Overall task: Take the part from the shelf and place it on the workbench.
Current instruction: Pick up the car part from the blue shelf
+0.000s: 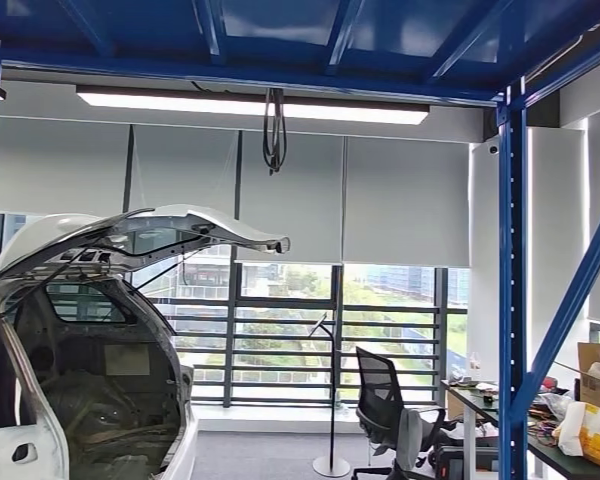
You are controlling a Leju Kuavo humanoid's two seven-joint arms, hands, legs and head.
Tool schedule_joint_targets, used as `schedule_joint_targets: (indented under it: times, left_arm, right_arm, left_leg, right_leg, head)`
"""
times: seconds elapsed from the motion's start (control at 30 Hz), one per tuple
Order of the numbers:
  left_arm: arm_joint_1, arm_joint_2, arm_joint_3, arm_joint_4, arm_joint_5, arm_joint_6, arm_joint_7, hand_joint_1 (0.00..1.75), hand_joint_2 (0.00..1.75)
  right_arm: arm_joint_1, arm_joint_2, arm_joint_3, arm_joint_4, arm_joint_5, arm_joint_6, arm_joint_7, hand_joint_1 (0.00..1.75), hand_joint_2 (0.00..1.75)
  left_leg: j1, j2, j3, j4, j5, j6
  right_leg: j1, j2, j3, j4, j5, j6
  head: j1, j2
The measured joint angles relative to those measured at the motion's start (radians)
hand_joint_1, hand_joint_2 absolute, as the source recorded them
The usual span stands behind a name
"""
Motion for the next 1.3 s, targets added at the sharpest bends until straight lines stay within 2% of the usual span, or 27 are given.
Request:
schedule_joint_targets:
  times: [0.2, 0.47, 0.87, 1.3]
  left_arm:
    - [0.0, 0.001, 0.003, 0.0, -0.028, -0.001, -0.003, 0.0, 0.0]
    - [-0.003, 0.01, 0.003, 0.0, -0.064, -0.01, -0.014, 0.0, 0.0]
    - [-0.006, 0.022, 0.003, 0.0, -0.109, -0.017, -0.023, 0.0, 0.0]
    - [-0.011, 0.028, 0.003, 0.0, -0.152, -0.019, -0.025, 0.0, 0.0]
  right_arm:
    - [0.046, 0.124, -0.17, 0.054, 0.0, -0.036, -0.168, 0.0, 1.75]
    - [0.018, 0.229, -0.333, 0.13, -0.001, -0.053, -0.245, 0.0, 1.75]
    - [-0.1, 0.304, -0.487, 0.241, -0.002, -0.047, -0.322, 0.0, 1.75]
    - [-0.233, 0.354, -0.539, 0.407, -0.011, 0.007, -0.399, 0.0, 1.75]
  left_leg:
    - [0.0, 0.0, 0.0, 0.0, 0.0, 0.0]
    - [0.0, 0.001, 0.001, 0.0, 0.0, 0.0]
    - [0.0, 0.001, 0.001, 0.0, 0.0, 0.0]
    - [0.0, 0.001, 0.002, 0.0, 0.0, 0.0]
  right_leg:
    - [0.0, 0.0, 0.0, 0.001, 0.0, 0.0]
    - [0.0, 0.001, 0.0, 0.001, 0.0, 0.0]
    - [0.0, 0.001, 0.001, 0.002, 0.0, 0.0]
    - [0.0, 0.001, 0.001, 0.003, 0.0, 0.0]
  head:
    - [0.0, 0.0]
    - [0.0, 0.0]
    - [0.0, 0.0]
    - [0.0, 0.0]
